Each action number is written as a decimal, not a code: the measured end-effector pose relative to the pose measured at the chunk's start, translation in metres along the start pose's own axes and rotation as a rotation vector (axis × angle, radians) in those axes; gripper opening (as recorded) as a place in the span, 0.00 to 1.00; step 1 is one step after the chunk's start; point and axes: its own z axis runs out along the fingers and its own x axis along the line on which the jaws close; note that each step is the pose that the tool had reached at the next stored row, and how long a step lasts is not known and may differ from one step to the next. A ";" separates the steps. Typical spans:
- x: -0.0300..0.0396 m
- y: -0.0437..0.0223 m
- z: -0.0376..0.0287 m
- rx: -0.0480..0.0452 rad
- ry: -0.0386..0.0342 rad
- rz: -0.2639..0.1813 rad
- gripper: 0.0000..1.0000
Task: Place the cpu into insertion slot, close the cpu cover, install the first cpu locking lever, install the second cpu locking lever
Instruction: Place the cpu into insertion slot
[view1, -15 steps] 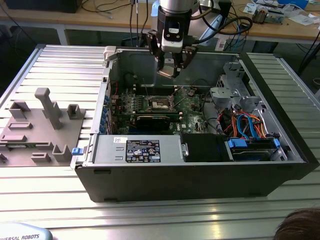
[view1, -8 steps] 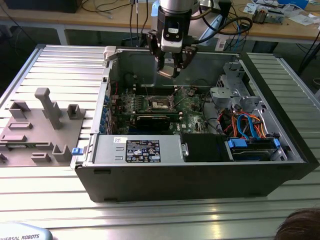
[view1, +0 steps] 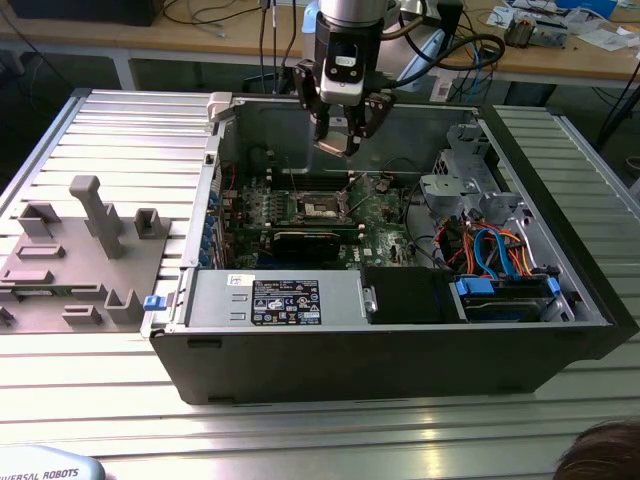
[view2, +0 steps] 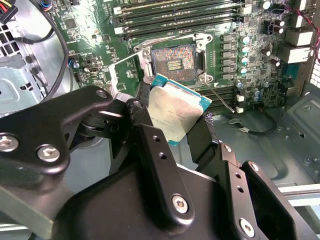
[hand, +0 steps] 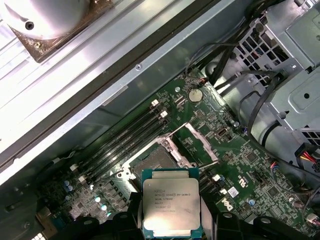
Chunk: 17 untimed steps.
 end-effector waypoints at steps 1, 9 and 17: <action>0.0000 0.0000 0.0000 0.0001 -0.0001 0.002 0.55; 0.0000 0.0000 0.0001 0.0002 -0.0011 0.018 0.55; 0.0000 0.0000 0.0001 0.0004 -0.0020 0.030 0.55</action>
